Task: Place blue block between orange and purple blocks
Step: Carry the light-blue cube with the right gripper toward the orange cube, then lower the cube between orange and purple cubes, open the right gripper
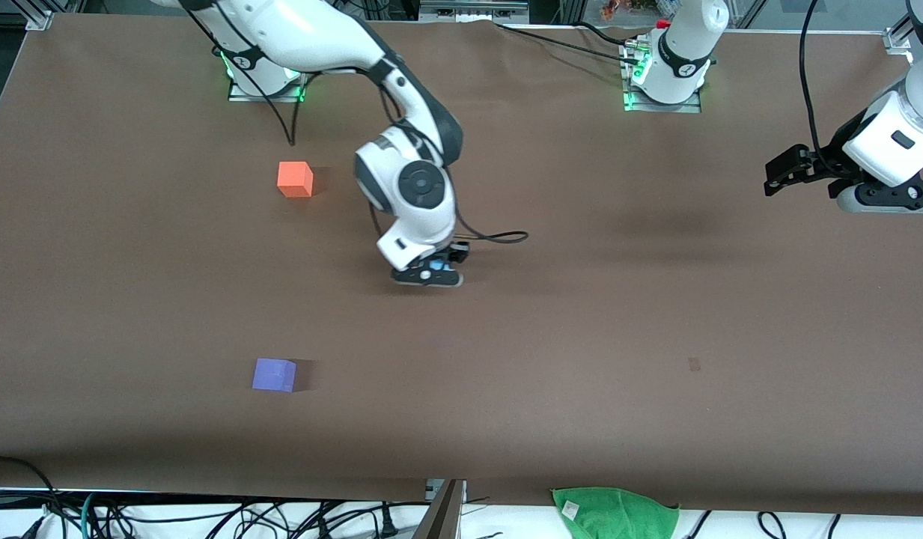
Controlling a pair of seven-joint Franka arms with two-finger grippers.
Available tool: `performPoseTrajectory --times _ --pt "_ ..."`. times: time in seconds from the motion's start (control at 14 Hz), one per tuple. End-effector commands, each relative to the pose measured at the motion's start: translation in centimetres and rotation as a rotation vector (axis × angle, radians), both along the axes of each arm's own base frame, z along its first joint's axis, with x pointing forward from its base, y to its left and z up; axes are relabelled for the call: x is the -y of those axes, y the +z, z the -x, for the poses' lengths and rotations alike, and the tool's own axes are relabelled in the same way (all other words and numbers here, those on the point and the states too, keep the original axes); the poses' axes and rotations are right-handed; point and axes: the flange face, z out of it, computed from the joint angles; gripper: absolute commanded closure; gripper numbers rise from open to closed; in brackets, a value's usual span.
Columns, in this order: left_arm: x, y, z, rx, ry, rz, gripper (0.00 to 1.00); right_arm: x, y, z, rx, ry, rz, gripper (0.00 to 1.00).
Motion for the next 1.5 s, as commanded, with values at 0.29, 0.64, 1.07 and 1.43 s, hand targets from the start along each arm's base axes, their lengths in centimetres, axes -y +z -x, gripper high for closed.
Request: performPoseTrajectory --times 0.29,0.64,1.07,1.43 --pt "0.2 0.7 0.1 0.005 -0.004 0.014 0.00 19.0 2.7 -0.7 -0.102 0.171 0.016 0.60" --pt "0.3 0.7 0.1 0.005 -0.005 0.014 0.00 26.2 -3.1 -0.1 0.005 0.182 0.011 0.60" --pt "0.3 0.5 -0.1 0.002 -0.005 0.016 0.00 27.8 -5.7 -0.4 0.020 0.134 -0.003 0.57" --pt "0.3 0.7 -0.4 0.006 -0.005 0.017 0.00 28.7 -7.4 0.1 -0.011 0.043 -0.054 0.55"
